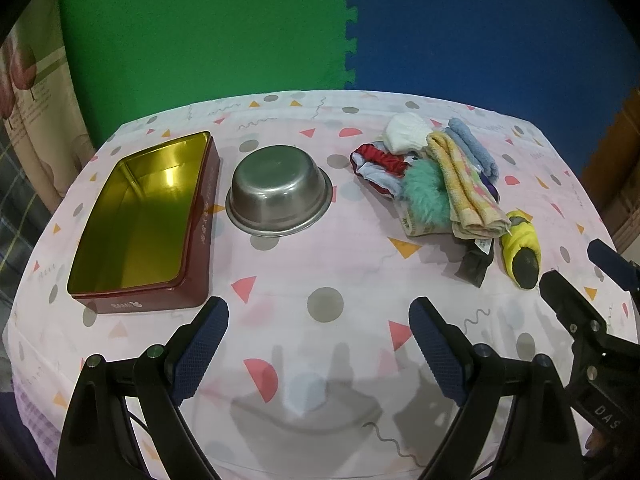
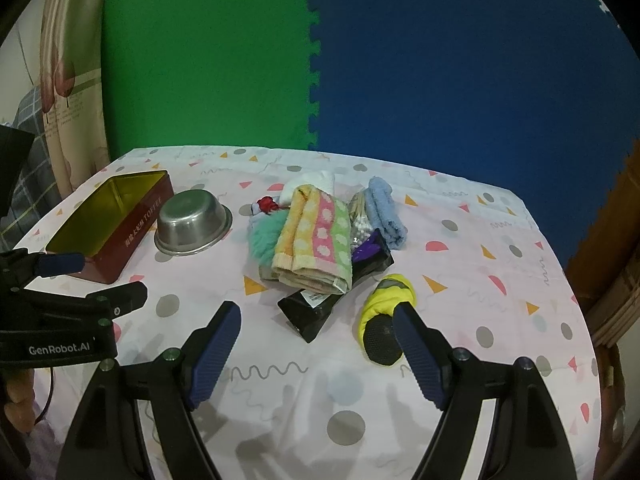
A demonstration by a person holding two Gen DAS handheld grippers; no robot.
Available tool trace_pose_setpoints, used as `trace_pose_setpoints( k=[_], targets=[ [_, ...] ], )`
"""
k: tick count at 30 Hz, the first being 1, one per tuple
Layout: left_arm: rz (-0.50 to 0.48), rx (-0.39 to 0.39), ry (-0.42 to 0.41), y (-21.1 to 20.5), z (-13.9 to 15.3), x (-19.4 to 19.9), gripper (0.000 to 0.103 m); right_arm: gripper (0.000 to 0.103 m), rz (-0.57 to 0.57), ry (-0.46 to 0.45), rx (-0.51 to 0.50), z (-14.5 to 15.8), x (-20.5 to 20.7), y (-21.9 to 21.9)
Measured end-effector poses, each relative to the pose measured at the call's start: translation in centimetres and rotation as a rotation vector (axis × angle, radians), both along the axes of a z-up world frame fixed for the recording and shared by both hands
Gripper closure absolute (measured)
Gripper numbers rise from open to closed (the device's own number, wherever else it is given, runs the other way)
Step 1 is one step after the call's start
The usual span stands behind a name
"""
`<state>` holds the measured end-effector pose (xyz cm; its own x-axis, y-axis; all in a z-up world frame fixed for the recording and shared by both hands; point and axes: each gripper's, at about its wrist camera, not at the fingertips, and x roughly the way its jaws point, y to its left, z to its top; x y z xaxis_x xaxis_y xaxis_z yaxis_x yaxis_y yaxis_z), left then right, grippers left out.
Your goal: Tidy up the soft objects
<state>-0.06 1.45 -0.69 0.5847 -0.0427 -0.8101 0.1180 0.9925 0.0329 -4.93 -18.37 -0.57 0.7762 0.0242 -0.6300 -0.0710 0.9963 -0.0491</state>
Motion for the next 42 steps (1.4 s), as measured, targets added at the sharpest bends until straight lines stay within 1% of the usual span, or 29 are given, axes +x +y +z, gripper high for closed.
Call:
trace_pose_setpoints(
  k=[14, 18, 24, 33, 37, 42],
  targets=[
    [0.001, -0.004, 0.005, 0.2, -0.2, 0.0, 0.013, 0.022, 0.002, 0.01, -0.005, -0.2, 0.2, 0.2],
    [0.003, -0.004, 0.008, 0.2, -0.5, 0.0, 0.013, 0.022, -0.004, 0.023, 0.002, -0.6, 0.5, -0.1],
    [0.016, -0.008, 0.013, 0.9, -0.7, 0.5, 0.013, 0.022, -0.028, 0.04, -0.015, -1.4, 1.2, -1.1],
    [0.027, -0.006, 0.032, 1.5, -1.4, 1.7, 0.013, 0.022, -0.1, 0.109, -0.042, -4.0, 3.6, -4.1],
    [0.017, -0.009, 0.038, 1.4, -1.4, 2.4, 0.013, 0.022, -0.114, 0.158, -0.033, -5.2, 5.6, -5.3],
    [-0.009, -0.007, 0.05, 0.7, -1.5, 3.4, 0.013, 0.022, -0.136, 0.208, -0.055, -6.8, 8.2, -6.1]
  ],
)
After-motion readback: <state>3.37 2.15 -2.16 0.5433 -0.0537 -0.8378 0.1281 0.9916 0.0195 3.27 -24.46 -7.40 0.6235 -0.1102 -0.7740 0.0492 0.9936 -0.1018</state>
